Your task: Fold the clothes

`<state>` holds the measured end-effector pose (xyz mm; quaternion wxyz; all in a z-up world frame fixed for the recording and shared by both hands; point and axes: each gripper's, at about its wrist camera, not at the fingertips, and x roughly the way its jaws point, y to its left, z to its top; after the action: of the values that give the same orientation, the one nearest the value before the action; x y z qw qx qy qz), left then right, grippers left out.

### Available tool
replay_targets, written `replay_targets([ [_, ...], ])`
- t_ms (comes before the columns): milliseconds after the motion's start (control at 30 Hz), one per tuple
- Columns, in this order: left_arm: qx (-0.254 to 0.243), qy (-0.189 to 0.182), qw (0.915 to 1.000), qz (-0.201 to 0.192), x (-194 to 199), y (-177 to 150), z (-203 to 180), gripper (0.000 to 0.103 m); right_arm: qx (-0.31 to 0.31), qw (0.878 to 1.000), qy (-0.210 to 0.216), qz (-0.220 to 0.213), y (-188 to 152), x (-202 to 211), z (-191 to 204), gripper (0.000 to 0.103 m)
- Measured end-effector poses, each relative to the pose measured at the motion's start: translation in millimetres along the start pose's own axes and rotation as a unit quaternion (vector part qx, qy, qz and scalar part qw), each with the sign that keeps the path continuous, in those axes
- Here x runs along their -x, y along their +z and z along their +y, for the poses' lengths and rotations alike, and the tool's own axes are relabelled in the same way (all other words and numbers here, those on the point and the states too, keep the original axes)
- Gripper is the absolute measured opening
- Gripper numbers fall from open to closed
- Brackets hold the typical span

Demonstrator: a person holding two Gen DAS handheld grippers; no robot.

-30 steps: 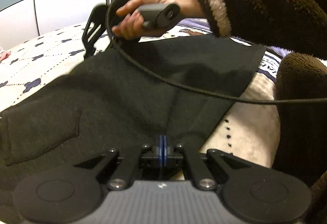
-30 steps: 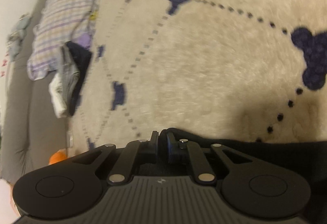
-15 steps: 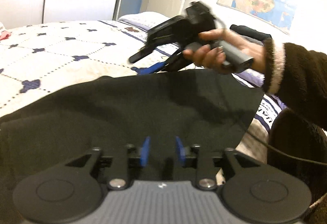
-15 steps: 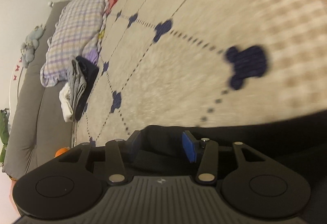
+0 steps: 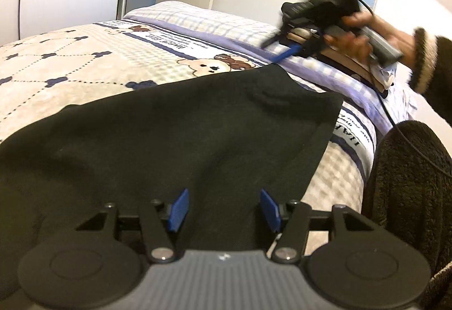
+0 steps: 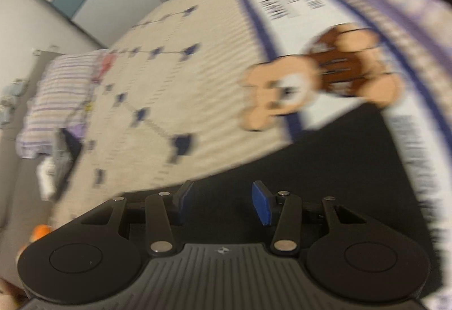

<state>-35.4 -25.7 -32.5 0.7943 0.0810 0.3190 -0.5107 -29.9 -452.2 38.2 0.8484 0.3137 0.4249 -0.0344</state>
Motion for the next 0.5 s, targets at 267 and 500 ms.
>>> replay_targets([
  [267,-0.013,-0.010,0.9996,0.024,-22.7,-1.6,-15.8,0.058,0.014,0.992,-0.129,-0.005,-35.6,39.8,-74.2,0.048],
  [500,-0.009,-0.012,0.9996,0.025,-27.9,-2.0,-19.6,0.056,0.012,0.988,-0.155,0.007,-50.3,38.3,-103.1,0.048],
])
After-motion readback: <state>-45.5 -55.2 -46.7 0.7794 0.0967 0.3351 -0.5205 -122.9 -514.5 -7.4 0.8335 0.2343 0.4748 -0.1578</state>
